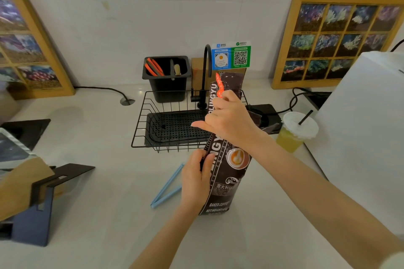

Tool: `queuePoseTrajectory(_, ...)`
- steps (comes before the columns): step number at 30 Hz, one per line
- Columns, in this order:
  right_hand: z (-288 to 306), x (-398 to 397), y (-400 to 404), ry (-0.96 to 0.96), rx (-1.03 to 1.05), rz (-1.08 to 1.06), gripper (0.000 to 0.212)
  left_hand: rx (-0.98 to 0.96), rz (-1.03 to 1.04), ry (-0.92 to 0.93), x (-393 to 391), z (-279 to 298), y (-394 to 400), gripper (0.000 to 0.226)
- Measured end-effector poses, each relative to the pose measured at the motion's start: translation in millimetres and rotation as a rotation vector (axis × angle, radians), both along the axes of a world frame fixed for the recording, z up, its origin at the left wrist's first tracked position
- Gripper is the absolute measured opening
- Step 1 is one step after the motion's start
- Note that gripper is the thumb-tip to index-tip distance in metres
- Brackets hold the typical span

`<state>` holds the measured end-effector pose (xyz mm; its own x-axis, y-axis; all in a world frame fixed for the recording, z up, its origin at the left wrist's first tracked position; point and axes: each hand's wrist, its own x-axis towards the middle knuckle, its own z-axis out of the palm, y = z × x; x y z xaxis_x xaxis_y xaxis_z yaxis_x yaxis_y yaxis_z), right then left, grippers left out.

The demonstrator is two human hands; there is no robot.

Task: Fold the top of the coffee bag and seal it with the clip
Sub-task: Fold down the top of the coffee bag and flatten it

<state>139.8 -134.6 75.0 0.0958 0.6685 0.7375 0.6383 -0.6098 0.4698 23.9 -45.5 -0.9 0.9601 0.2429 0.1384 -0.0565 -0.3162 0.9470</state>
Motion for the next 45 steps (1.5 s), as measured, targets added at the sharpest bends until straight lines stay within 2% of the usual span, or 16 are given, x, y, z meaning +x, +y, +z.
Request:
queuePoseTrajectory(5, -4.2, -4.0, 5.2, 0.002, -0.04, -0.028, 0.056, -0.007, 0.032, -0.002, -0.4, -2.3, 2.9, 0.025)
queuePoseTrajectory(8, 10.3, -14.1, 6.4, 0.08, -0.016, -0.216, 0.041, -0.017, 0.04, 0.017, -0.9, -4.2, 8.6, 0.022)
queuePoseTrajectory(10, 16.9, -19.6, -1.8, 0.255, 0.163, -0.251, 0.036, -0.009, 0.073, 0.018, 1.3, -7.8, 14.8, 0.022)
queuePoseTrajectory(14, -0.9, -43.0, -31.9, 0.755, 0.74, -0.166, 0.049, -0.047, 0.167, 0.02, 5.5, -8.3, 23.6, 0.024)
queuePoseTrajectory(17, -40.1, -69.9, -40.7, 1.218, 1.115, -0.024, 0.039, -0.058, 0.212, 0.002, 6.7, -8.0, 23.8, 0.031)
queuePoseTrajectory(21, -86.5, -100.7, -29.5, 1.702, 1.256, 0.103, 0.025, -0.069, 0.261, -0.003, 9.0, -13.0, 23.9, 0.031)
queuePoseTrajectory(24, -94.2, -109.8, -15.3, 1.878, 1.418, 0.207, 0.031, -0.091, 0.271, -0.007, 8.6, -14.3, 24.7, 0.027)
queuePoseTrajectory(28, -90.8, -109.3, -10.3, 1.947, 1.545, 0.308, 0.027, -0.189, 0.242, 0.021, 6.7, -8.3, 27.3, 0.005)
queuePoseTrajectory(29, -90.7, -109.0, -10.6, 1.952, 1.549, 0.327, 0.026, -0.17, 0.232, -0.008, 7.1, -6.2, 29.0, 0.015)
queuePoseTrajectory(31, -89.8, -108.3, -11.6, 1.956, 1.574, 0.355, 0.028, 0.018, 0.239, -0.164, 11.5, 5.0, 33.3, 0.035)
queuePoseTrajectory(33, -89.4, -108.0, -12.8, 1.958, 1.576, 0.393, 0.03, 0.416, 0.198, -0.421, 21.1, 27.8, 32.8, 0.033)
queuePoseTrajectory(35, -88.6, -107.7, -12.7, 1.957, 1.545, 0.451, 0.028, 0.839, -0.01, -0.716, 37.6, 50.7, 24.5, 0.02)
queuePoseTrajectory(37, -89.6, -106.9, -12.5, 1.951, 1.539, 0.488, 0.03, 1.195, -0.285, -0.859, 57.4, 65.1, 11.5, 0.019)
queuePoseTrajectory(39, -91.1, -106.3, -12.7, 1.964, 1.543, 0.507, 0.038, 1.496, -0.464, -0.824, 74.9, 70.0, 1.5, 0.022)
queuePoseTrajectory(41, -93.9, -105.6, -13.8, 1.98, 1.56, 0.495, 0.042, 1.735, -0.522, -0.695, 85.6, 75.8, -2.0, 0.014)
queuePoseTrajectory(45, -97.6, -103.8, -14.5, 1.947, 1.56, 0.434, 0.039, 1.876, -0.564, -0.519, 94.5, 89.5, 1.7, 0.022)
